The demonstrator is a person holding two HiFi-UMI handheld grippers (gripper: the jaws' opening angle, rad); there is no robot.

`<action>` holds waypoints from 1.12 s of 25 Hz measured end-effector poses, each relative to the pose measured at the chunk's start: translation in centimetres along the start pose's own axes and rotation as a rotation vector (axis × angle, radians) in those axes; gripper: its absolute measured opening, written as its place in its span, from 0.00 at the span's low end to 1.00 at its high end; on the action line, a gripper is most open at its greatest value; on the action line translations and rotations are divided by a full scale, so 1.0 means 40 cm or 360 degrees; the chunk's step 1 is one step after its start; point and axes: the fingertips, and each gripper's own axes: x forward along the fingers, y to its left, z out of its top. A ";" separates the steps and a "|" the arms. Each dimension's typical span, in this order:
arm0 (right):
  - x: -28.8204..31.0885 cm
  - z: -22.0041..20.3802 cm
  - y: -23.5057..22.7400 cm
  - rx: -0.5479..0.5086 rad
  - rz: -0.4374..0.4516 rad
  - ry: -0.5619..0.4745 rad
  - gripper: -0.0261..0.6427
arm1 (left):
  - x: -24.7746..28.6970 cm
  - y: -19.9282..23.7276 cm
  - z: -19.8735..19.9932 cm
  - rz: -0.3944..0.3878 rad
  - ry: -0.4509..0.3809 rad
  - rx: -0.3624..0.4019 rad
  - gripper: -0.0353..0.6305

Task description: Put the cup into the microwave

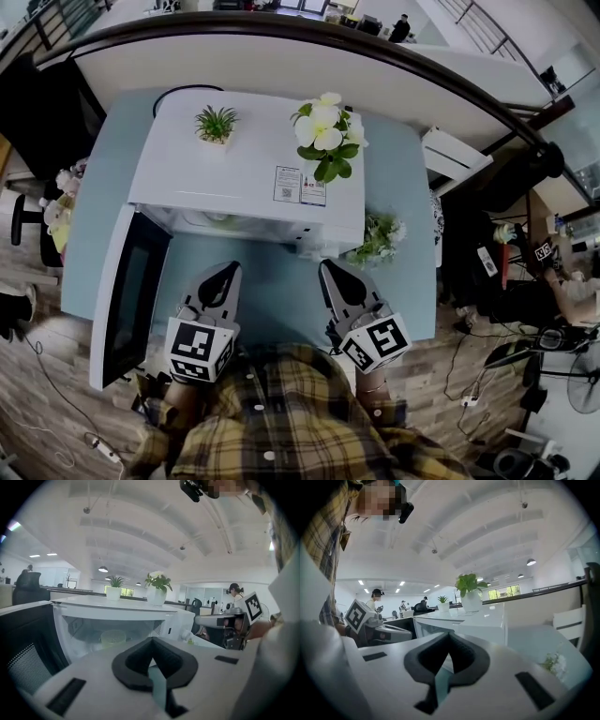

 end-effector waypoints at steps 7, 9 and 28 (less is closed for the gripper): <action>0.012 -0.001 -0.002 -0.0007 0.0010 0.0006 0.04 | -0.001 0.013 -0.002 0.0028 0.0017 -0.0012 0.04; 0.015 -0.002 -0.004 -0.0006 0.0008 0.0009 0.04 | 0.000 0.013 -0.005 0.0031 0.0022 -0.0017 0.04; 0.046 -0.026 0.019 -0.0016 0.0033 0.0041 0.04 | 0.005 0.026 -0.017 0.0030 0.0043 -0.0029 0.04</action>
